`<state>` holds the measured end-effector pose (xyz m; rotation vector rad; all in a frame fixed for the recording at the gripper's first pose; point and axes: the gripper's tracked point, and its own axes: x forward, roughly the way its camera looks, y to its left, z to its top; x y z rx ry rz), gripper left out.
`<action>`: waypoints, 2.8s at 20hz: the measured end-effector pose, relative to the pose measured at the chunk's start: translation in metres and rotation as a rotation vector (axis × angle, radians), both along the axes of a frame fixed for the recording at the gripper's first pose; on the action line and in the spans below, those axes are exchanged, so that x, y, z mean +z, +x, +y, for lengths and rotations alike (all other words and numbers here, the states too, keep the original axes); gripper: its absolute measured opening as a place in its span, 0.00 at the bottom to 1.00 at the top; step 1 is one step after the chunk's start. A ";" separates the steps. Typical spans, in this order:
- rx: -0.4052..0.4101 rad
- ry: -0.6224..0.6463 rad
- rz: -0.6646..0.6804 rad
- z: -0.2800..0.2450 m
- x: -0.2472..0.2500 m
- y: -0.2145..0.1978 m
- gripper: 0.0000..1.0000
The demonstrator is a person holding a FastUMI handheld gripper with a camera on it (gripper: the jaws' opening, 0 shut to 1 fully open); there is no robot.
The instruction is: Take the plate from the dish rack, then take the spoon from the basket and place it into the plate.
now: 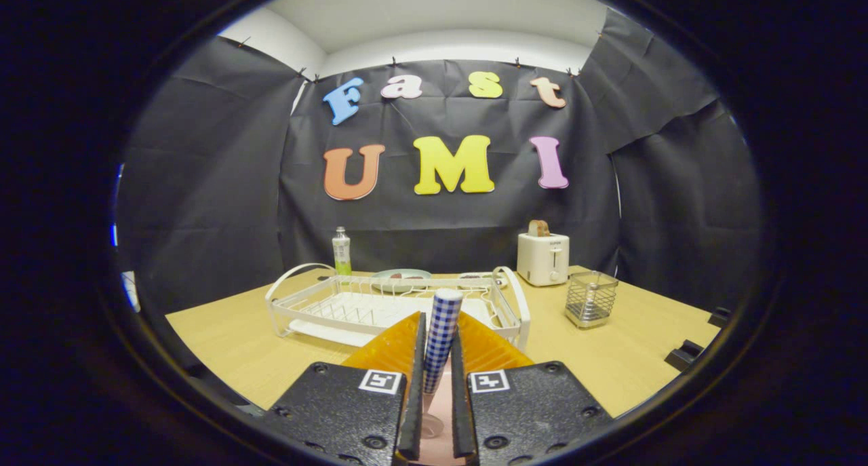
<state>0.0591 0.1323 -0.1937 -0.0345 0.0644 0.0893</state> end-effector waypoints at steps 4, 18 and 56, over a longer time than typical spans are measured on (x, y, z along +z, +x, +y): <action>-0.011 -0.017 -0.004 -0.006 0.004 -0.003 0.25; -0.017 -0.070 0.093 -0.029 0.029 -0.021 0.77; -0.137 -0.032 -0.079 -0.082 0.163 -0.147 1.00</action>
